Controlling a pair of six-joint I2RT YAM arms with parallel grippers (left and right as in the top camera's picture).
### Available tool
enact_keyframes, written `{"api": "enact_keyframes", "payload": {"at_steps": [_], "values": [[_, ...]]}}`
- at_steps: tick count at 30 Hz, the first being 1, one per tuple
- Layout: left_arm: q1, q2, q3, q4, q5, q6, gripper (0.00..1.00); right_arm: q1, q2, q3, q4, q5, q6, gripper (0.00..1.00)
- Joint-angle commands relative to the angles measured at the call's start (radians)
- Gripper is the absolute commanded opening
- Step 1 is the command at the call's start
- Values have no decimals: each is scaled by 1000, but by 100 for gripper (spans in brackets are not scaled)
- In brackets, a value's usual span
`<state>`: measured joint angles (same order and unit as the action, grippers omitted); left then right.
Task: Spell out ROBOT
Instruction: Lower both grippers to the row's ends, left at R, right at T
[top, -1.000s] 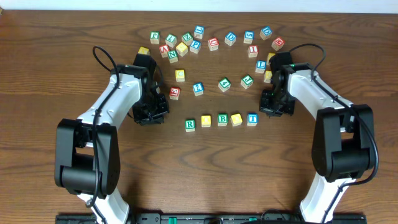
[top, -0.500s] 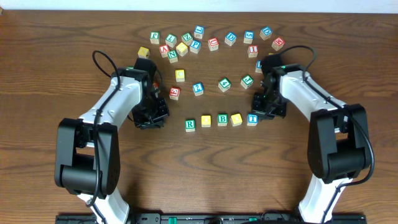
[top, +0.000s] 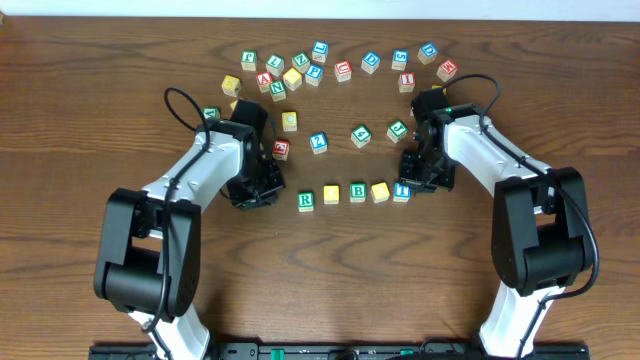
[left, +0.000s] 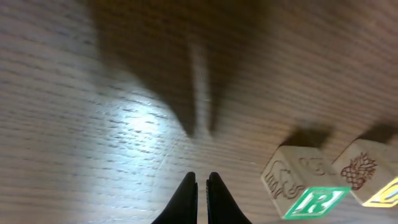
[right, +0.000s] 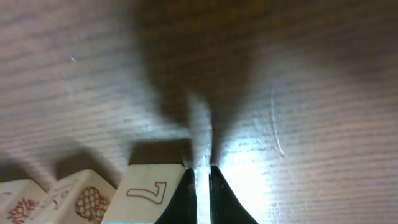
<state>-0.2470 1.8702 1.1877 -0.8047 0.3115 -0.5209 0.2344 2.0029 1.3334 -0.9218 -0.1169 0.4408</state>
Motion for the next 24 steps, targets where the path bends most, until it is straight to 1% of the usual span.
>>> {"api": "enact_keyframes", "payload": {"at_steps": [1, 6, 10, 16, 24], "values": [[-27, 8, -7, 0, -6, -39, 8, 3, 11, -7, 21, -8, 5, 3], [-68, 12, -7, 10, -7, -45, 7, 3, 11, -7, 42, -26, -15, 4], [-77, 15, -7, 11, -7, -95, 7, 4, 11, -7, 39, -56, -38, 4], [-80, 19, -7, 24, -6, -95, 7, 19, 11, -7, 39, -77, -37, 3], [-110, 19, -7, 54, -6, -95, 8, 52, 11, -7, 43, -79, 24, 3]]}}
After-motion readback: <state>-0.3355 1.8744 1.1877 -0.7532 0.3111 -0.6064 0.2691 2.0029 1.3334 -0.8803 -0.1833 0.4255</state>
